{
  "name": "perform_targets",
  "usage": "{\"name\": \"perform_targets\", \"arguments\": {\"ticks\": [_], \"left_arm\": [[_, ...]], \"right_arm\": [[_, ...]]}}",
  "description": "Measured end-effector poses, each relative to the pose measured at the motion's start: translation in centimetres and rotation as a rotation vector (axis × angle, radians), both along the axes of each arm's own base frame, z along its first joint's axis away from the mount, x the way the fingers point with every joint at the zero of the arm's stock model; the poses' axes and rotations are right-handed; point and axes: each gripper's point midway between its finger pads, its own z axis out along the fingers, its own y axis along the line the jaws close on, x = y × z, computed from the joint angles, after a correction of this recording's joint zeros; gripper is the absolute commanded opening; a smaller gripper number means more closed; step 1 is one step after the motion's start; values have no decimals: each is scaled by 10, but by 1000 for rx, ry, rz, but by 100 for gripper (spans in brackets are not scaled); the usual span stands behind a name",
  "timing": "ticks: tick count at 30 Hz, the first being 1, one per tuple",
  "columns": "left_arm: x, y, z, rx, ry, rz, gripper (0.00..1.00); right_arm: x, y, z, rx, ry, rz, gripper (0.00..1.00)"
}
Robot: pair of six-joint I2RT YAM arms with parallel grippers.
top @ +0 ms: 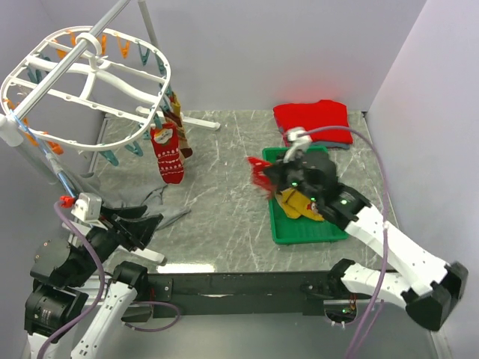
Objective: Remove the socks clipped to the hanger
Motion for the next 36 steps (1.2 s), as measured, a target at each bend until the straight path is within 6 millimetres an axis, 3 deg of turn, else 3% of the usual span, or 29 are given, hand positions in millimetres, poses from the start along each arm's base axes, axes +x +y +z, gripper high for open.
{"name": "perform_targets", "arguments": {"ticks": [2,7,9,10,13,16,20,23,26,30,32,36], "left_arm": [[1,2,1,2,-7,11,65],[2,4,2,6,-12,25,65],[2,4,1,9,-15,27,65],[2,5,1,10,-15,28,65],[3,6,1,13,-16,35,65],[4,7,1,14,-15,42,65],[3,7,0,15,-9,44,65],[2,9,0,12,-5,50,65],[0,10,2,9,-4,59,65],[-2,13,6,-7,-11,74,65],[-3,15,8,-16,-13,81,65],[-8,18,9,-31,-14,99,65]], "right_arm": [[12,-37,-12,-11,20,-116,0],[28,-93,-47,-36,102,-299,6],[31,-107,-66,-56,147,-351,16],[32,-114,-76,-71,172,-379,35],[32,-127,-102,-128,239,-441,64],[33,-133,-116,-180,274,-465,81],[34,-136,-120,-248,288,-492,93],[42,-120,-96,-275,235,-482,99],[48,-86,-61,-268,143,-416,100],[50,-12,-28,-203,45,-205,100],[53,24,-25,-175,18,-106,100],[61,99,-40,-132,-11,89,100]]}}
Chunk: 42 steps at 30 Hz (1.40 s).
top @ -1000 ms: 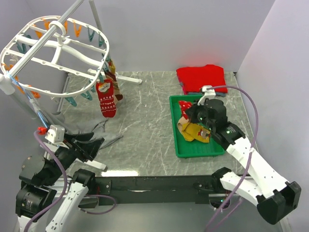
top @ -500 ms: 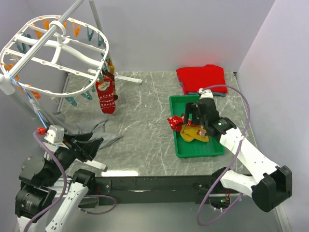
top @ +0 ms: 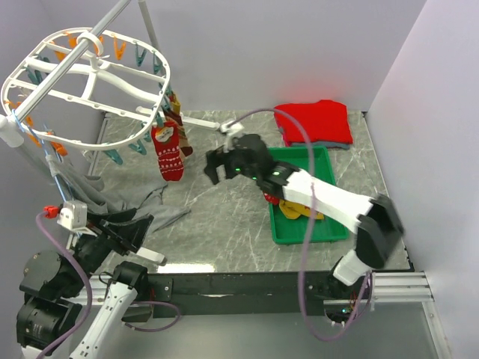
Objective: Remove the socks clipped to the hanger
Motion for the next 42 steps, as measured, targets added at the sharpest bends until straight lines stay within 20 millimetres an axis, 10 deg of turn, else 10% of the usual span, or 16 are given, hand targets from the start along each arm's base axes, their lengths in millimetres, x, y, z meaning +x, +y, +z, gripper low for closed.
{"name": "perform_targets", "arguments": {"ticks": [6,19,42], "left_arm": [[-4,4,3,-14,4,22,65],[-5,5,13,-26,-3,23,68],[-14,-22,45,-42,-40,-148,80]], "right_arm": [[8,82,-25,59,-1,200,99],[30,155,2,252,-94,362,81],[64,174,-54,221,-56,336,75]]}}
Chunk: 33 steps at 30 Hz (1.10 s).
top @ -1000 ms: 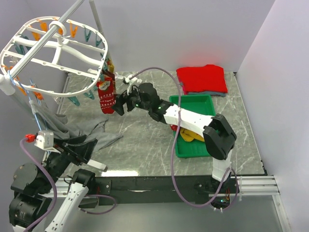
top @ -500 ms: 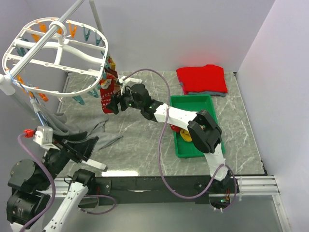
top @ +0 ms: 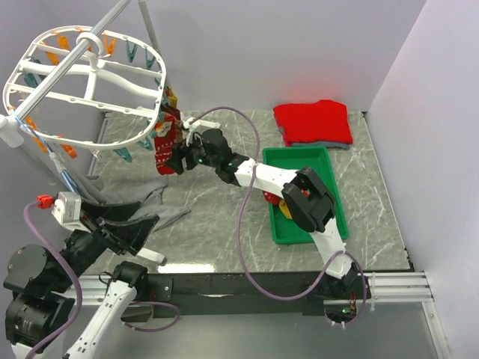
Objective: Remove the socks clipped to the hanger
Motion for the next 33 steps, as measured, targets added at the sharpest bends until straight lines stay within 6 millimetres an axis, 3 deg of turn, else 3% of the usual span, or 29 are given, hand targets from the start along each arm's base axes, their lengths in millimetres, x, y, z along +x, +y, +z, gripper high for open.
{"name": "perform_targets", "arguments": {"ticks": [8,11,12,13,16,19,24,28,33], "left_arm": [[-6,-14,21,-20,-46,-98,80],[-8,-18,27,-29,-62,-125,80],[-8,-19,29,-31,-67,-134,80],[-8,-21,31,-34,-72,-143,79],[-4,-25,36,-37,-69,-162,79],[5,-29,36,-34,-55,-166,79],[23,-34,30,-24,-13,-166,79],[44,-37,21,1,36,-147,81],[71,-38,6,38,106,-103,84]], "right_arm": [[4,-1,4,19,-14,-3,79],[9,-3,4,22,-11,-9,74],[11,-3,5,25,-13,-9,65],[12,-4,5,26,-10,-7,47],[9,-3,7,39,0,13,18],[2,-1,10,66,21,48,1],[-29,-13,10,87,106,110,0],[-60,-26,39,102,150,153,0],[-97,-44,111,148,136,202,0]]}}
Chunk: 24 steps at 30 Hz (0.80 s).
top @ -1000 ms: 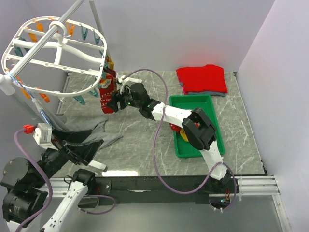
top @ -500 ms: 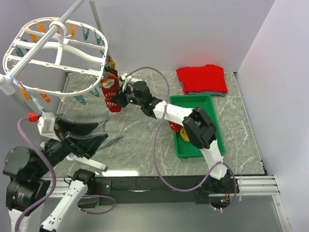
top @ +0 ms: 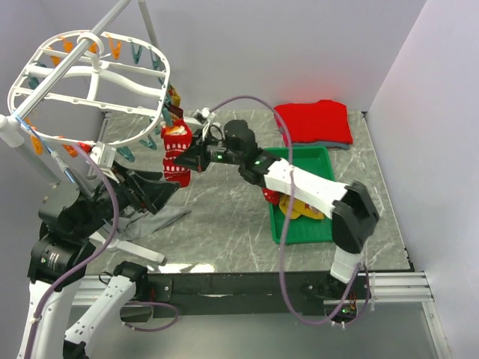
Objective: Remove the socks clipped to the hanger
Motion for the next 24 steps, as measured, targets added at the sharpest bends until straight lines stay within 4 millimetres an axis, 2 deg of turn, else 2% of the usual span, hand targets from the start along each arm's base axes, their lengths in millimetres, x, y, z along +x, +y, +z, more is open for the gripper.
{"name": "perform_targets", "arguments": {"ticks": [3,5,9,14,18,21,24], "left_arm": [[5,0,-3,10,9,9,87],[4,0,-3,11,1,8,89],[-2,3,-7,15,-27,10,93],[-9,5,-26,18,-21,7,92],[-6,4,-40,28,13,7,91],[-4,3,-48,34,33,5,88],[-5,2,-55,34,45,-7,77]], "right_arm": [[-19,-11,37,33,-7,31,0],[-29,-16,52,45,-7,50,0],[-45,-24,57,31,36,92,0],[-66,-32,56,30,103,159,0],[-86,-42,70,73,135,216,0],[-96,-46,87,123,137,252,0],[-106,-46,99,161,138,291,0]]}}
